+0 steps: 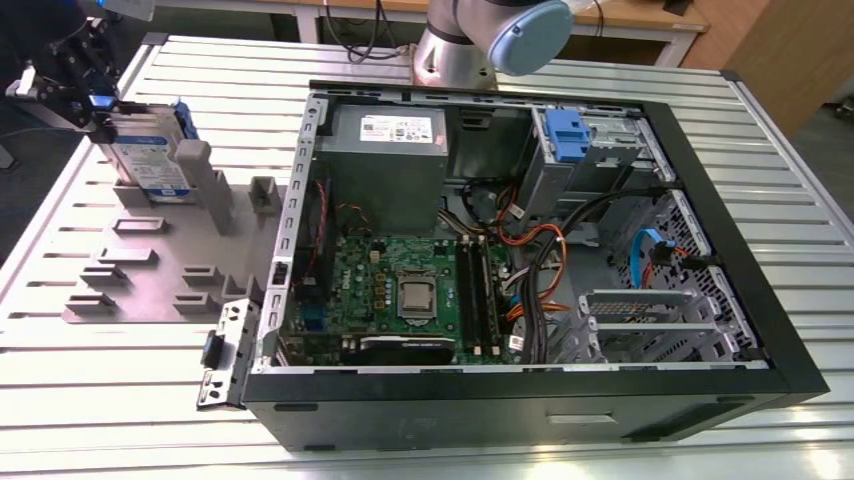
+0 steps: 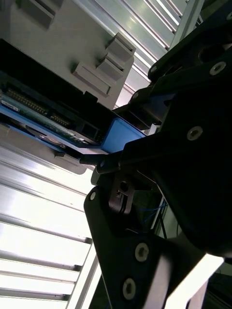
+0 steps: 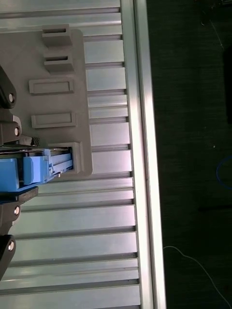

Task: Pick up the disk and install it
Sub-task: 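Pick up the disk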

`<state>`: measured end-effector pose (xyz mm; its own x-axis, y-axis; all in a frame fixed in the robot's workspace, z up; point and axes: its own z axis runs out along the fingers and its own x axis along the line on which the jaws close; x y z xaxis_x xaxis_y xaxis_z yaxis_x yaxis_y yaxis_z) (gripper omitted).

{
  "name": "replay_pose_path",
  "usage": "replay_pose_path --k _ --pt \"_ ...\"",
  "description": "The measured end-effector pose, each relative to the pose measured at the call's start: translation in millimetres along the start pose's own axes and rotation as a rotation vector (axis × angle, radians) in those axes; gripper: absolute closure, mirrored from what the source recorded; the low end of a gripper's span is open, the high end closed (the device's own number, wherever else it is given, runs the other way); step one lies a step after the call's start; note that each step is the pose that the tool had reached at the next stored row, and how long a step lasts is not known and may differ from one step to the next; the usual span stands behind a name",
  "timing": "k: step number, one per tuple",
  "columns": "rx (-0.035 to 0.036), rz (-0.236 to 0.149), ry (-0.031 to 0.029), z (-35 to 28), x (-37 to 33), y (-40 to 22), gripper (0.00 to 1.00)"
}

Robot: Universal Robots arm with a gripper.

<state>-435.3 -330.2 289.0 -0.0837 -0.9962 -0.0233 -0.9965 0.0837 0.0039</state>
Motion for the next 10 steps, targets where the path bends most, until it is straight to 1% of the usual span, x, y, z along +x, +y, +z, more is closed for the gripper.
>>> replay_pose_path --k 10 --pt "0.0000 0.000 0.0000 0.1 0.0 0.0 0.55"
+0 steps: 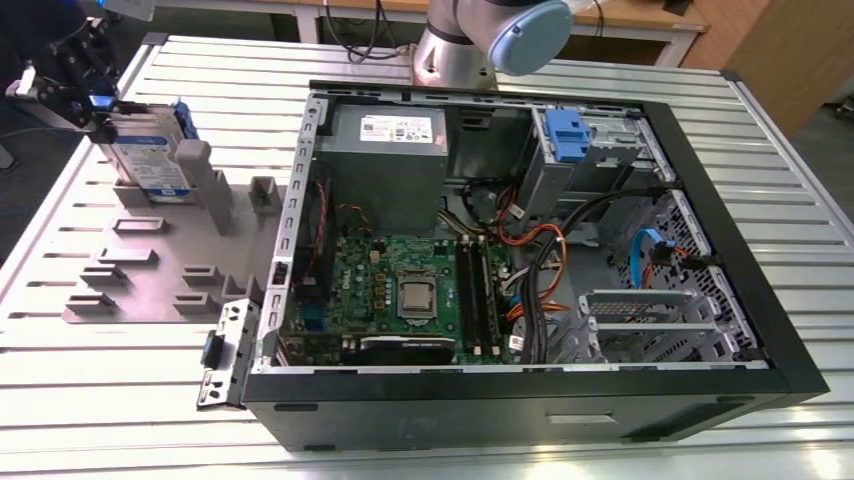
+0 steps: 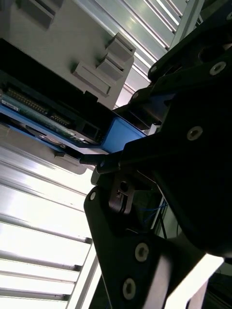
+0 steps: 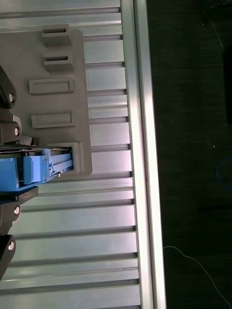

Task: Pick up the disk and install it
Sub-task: 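Pick up the disk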

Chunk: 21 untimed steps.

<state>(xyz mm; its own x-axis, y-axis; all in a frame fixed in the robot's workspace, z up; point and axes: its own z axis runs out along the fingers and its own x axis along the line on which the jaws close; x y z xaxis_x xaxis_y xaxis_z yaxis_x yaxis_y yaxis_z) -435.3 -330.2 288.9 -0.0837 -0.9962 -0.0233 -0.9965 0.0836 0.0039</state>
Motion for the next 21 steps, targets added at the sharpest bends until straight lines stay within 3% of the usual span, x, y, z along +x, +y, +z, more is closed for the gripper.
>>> replay_pose_path --k 2,3,18,21 --pt "0.0000 0.000 0.0000 0.0 0.0 0.0 0.57" --pt "0.0000 0.000 0.0000 0.0 0.0 0.0 0.63" --pt "-0.0001 -0.001 0.0000 0.1 0.0 0.0 0.63" --pt "-0.0008 -0.033 0.0001 0.1 0.0 0.0 0.63"
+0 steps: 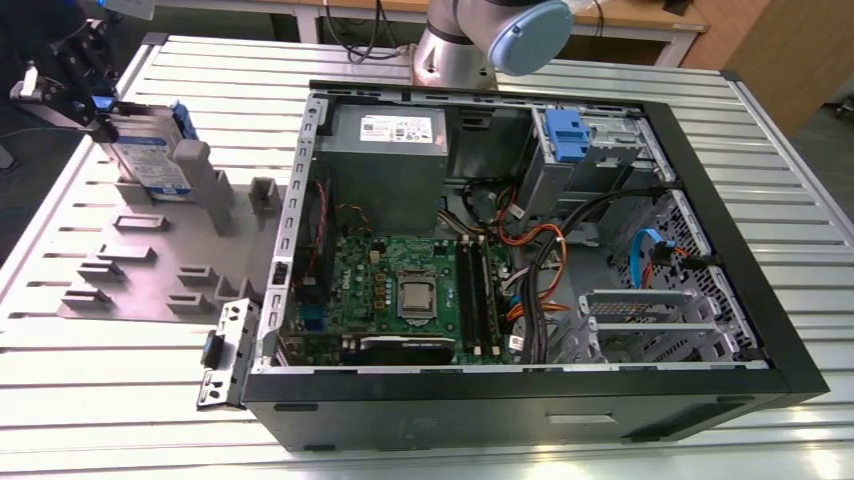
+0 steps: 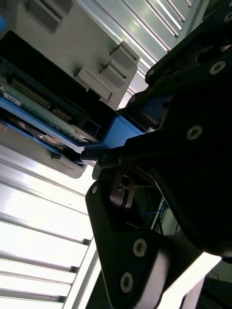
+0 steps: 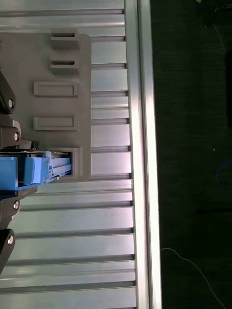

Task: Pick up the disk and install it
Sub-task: 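Pick up the disk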

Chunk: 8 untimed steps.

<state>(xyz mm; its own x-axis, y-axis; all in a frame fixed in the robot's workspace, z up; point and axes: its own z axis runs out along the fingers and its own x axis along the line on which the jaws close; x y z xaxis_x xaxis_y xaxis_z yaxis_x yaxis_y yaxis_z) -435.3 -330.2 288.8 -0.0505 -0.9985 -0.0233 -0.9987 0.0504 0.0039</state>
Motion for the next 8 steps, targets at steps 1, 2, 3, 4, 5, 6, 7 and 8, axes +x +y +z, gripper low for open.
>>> replay_pose_path --k 1,2,3,4,5,6,7,8 --pt "-0.0001 -0.005 0.0000 0.0 0.0 0.0 0.63" --pt "-0.0001 -0.005 0.0000 0.0 0.0 0.0 0.63" --pt "-0.0001 -0.005 0.0000 0.0 0.0 0.0 0.63" --pt "-0.0001 -0.005 0.0000 0.0 0.0 0.0 0.63" --pt "-0.0002 -0.005 0.0000 0.0 0.0 0.0 0.63" --pt "-0.0001 -0.006 0.0000 0.0 0.0 0.0 0.63" --pt "-0.0002 -0.010 0.0000 0.0 0.1 0.0 0.63" --pt "-0.0004 -0.015 0.0001 0.0 0.1 0.0 0.63"
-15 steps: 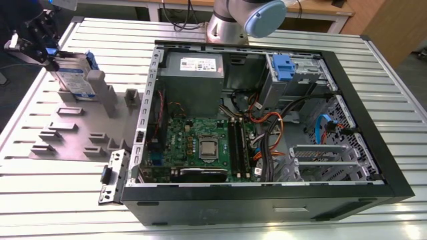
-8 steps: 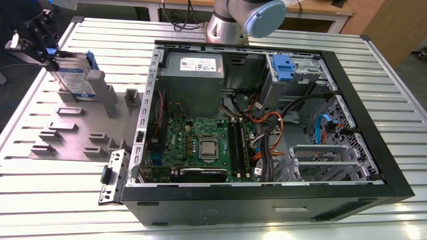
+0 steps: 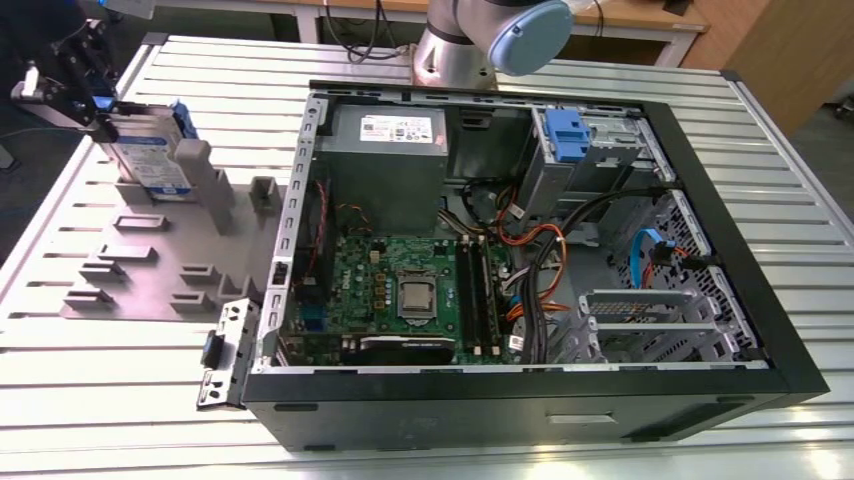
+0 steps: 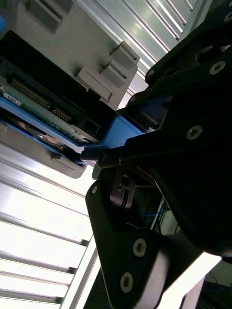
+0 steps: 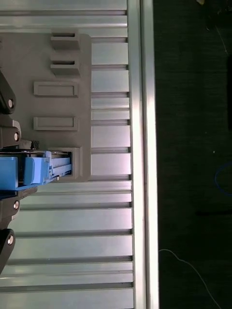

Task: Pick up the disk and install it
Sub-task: 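Pick up the disk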

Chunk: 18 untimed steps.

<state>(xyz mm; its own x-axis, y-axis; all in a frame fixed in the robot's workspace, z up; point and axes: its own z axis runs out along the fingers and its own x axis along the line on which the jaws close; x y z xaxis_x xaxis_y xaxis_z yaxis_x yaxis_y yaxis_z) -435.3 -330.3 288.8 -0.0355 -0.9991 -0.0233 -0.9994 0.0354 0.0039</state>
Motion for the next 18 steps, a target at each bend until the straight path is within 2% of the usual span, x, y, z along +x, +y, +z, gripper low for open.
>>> replay_pose_path --k 3,17,18 --pt "-0.0003 -0.013 0.0001 0.0 0.0 0.0 0.63" --pt "-0.0003 -0.014 0.0000 0.0 0.0 0.0 0.62" --pt "-0.0003 -0.014 0.0000 0.0 0.0 0.0 0.56"
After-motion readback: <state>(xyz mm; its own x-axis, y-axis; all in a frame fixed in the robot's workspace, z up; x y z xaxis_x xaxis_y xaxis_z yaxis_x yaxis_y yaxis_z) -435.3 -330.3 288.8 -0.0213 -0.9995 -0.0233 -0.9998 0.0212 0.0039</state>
